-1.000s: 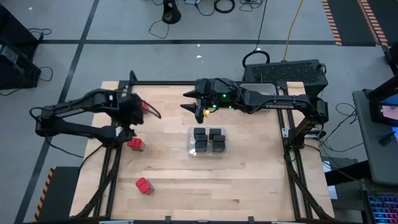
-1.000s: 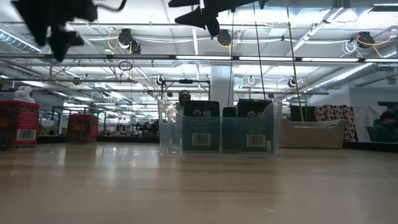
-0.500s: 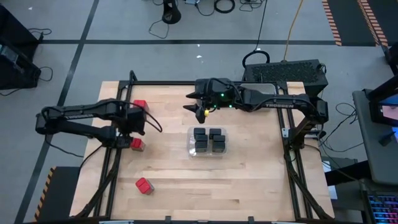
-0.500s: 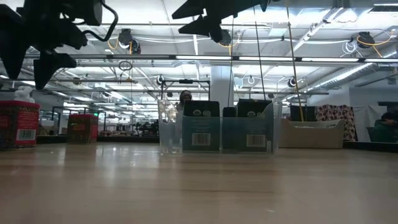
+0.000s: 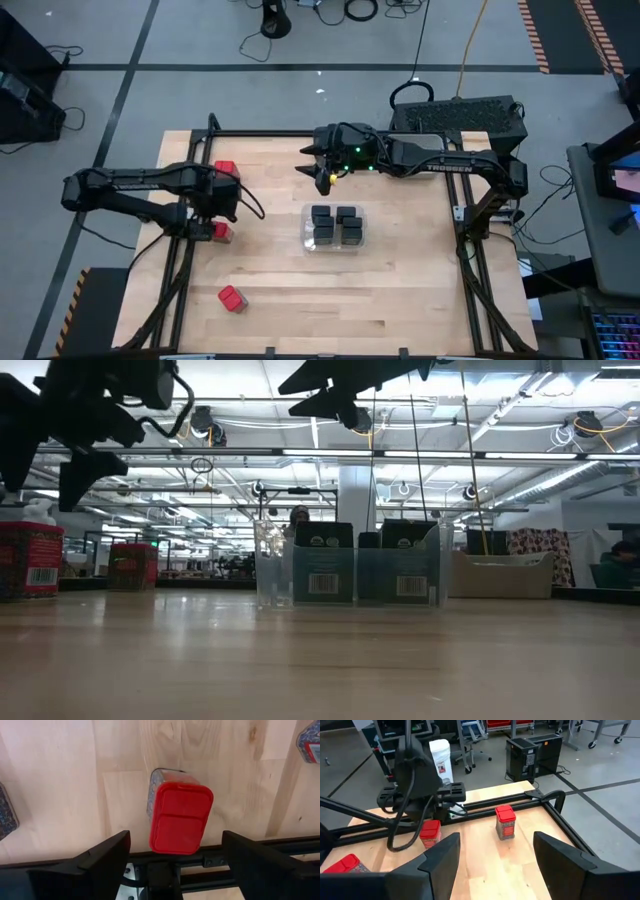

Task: Sort spices by type
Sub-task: Put the red seasoning can into the black bin

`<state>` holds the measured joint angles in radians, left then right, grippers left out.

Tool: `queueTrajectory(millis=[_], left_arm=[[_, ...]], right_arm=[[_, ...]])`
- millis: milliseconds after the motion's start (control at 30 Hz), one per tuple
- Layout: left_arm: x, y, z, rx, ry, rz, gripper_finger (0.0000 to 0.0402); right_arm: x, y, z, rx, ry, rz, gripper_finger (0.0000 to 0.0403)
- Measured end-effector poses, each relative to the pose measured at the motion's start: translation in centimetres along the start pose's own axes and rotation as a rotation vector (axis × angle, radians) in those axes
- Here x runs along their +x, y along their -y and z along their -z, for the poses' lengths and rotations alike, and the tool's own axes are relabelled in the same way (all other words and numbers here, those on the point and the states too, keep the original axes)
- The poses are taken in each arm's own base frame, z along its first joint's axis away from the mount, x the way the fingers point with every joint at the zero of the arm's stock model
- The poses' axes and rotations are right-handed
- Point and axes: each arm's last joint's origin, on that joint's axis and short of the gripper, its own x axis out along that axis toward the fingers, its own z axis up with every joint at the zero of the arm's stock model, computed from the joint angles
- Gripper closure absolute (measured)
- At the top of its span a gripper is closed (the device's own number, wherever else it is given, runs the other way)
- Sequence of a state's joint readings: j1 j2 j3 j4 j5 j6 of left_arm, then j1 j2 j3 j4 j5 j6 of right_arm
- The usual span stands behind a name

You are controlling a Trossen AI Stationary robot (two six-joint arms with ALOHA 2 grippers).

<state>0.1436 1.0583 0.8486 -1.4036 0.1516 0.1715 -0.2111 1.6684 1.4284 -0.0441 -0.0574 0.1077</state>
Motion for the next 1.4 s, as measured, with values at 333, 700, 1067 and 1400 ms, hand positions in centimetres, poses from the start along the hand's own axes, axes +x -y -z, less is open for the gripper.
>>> queueTrajectory(millis=[333, 700, 1067, 1400], left_arm=[[1.7, 0.0, -1.9, 0.017, -0.128, 0.017, 0.0061], [4.3, 0.5, -4.2, 0.066, -0.267, -0.007, 0.0061], [5.9, 1.1, -5.4, 0.095, -0.326, -0.064, 0.0061], [5.9, 1.2, -5.2, 0.095, -0.362, -0.073, 0.0064]], right_arm=[[0.0, 0.0, 0.4, 0.004, -0.044, 0.004, 0.0167], [0.0, 0.1, 0.6, 0.006, -0.066, 0.007, 0.0167], [-0.1, 0.5, 0.8, 0.011, -0.081, 0.021, 0.0167], [-0.1, 0.6, 0.8, 0.009, -0.081, 0.021, 0.0167]])
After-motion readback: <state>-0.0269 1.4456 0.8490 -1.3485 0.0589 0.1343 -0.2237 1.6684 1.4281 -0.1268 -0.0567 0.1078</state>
